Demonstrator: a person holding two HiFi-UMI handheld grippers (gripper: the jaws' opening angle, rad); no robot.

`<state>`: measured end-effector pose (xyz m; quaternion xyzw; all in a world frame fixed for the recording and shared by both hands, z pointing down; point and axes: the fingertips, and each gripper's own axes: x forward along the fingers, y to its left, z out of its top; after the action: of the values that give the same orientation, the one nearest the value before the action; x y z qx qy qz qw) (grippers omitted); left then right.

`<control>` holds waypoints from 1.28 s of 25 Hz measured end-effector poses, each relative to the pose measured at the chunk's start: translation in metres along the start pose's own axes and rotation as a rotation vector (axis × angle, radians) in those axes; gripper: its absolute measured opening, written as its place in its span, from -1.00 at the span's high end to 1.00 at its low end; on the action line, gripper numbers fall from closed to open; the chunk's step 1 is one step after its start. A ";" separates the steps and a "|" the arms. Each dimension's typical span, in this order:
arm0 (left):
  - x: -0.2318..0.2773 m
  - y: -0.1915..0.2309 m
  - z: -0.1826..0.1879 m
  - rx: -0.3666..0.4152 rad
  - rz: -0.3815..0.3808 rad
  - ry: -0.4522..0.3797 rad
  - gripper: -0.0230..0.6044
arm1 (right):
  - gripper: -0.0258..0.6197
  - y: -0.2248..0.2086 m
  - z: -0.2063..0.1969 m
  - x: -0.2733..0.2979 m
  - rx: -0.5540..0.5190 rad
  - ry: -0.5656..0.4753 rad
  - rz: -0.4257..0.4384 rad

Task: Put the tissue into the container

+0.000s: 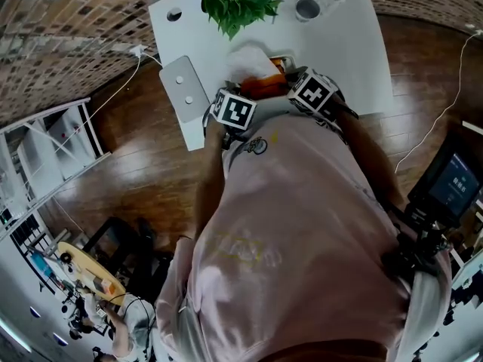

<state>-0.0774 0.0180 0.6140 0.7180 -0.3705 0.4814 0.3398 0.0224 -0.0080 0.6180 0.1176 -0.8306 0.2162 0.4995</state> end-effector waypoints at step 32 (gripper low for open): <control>-0.083 0.041 -0.028 -0.323 -0.017 -0.376 0.47 | 0.41 -0.067 -0.065 -0.058 0.546 -0.228 -0.053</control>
<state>-0.1462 0.0384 0.5500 0.7344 -0.4933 0.2708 0.3795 0.1280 -0.0372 0.6094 0.2929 -0.7891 0.4037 0.3585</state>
